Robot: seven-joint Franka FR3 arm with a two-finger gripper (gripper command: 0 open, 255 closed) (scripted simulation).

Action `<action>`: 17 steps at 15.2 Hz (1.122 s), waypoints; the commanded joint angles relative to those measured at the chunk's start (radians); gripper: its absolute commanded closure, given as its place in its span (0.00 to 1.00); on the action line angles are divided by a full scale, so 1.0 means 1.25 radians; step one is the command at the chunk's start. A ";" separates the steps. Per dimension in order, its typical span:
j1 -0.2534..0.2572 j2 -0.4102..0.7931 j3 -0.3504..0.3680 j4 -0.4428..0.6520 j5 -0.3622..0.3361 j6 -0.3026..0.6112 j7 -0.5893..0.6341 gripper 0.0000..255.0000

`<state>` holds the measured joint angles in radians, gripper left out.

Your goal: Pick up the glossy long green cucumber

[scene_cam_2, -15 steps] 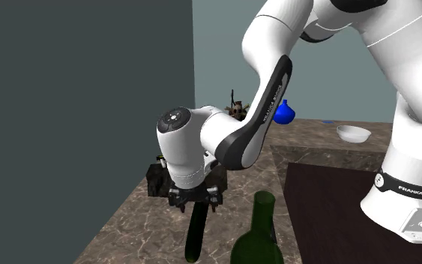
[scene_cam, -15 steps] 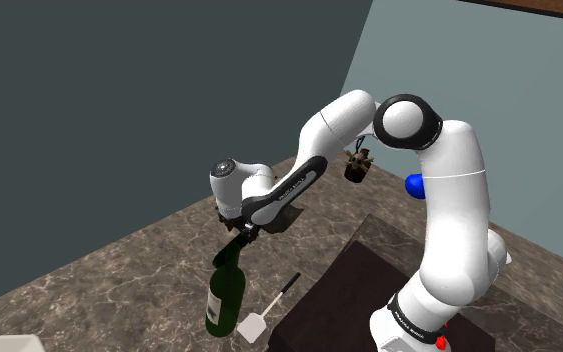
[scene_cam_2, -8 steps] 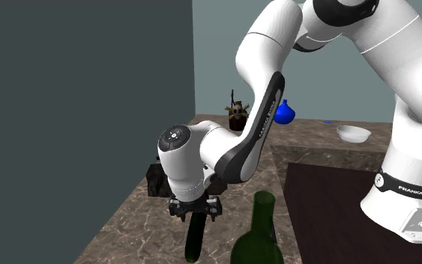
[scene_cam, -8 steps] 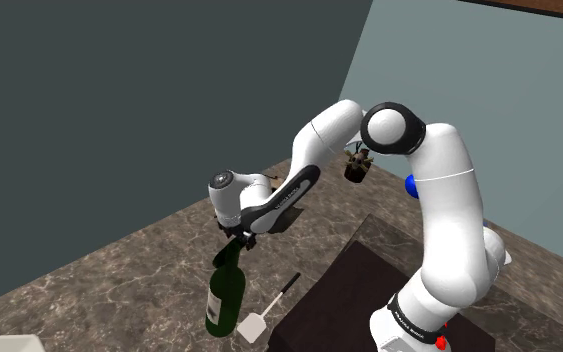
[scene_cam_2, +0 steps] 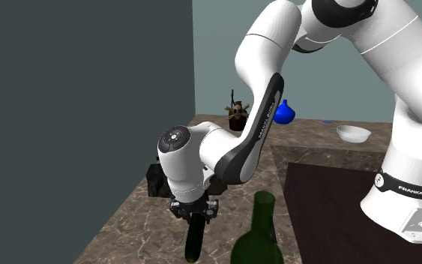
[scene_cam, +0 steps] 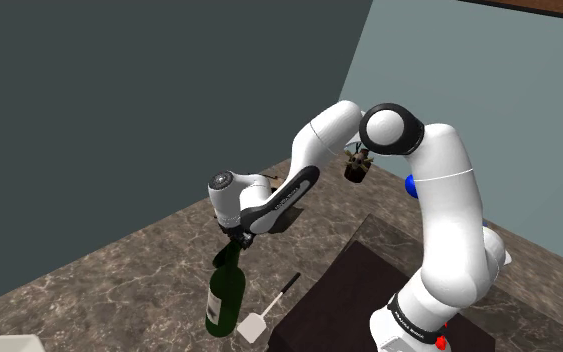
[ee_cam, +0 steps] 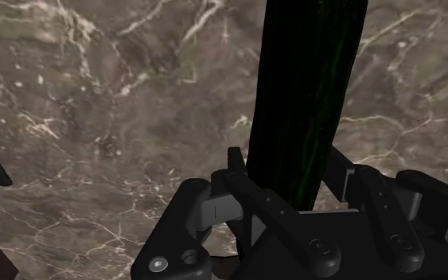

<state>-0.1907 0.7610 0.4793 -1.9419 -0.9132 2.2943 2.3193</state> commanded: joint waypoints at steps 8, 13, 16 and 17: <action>-0.018 -0.047 0.024 -0.021 0.030 -0.021 -0.022 1.00; -0.036 -0.092 0.048 -0.037 0.062 -0.043 -0.047 1.00; -0.046 -0.119 0.063 -0.044 0.082 -0.057 -0.063 1.00; -0.050 -0.128 0.068 -0.046 0.089 -0.062 -0.068 1.00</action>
<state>-0.2480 0.6118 0.5587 -1.9951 -0.8097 2.2207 2.2394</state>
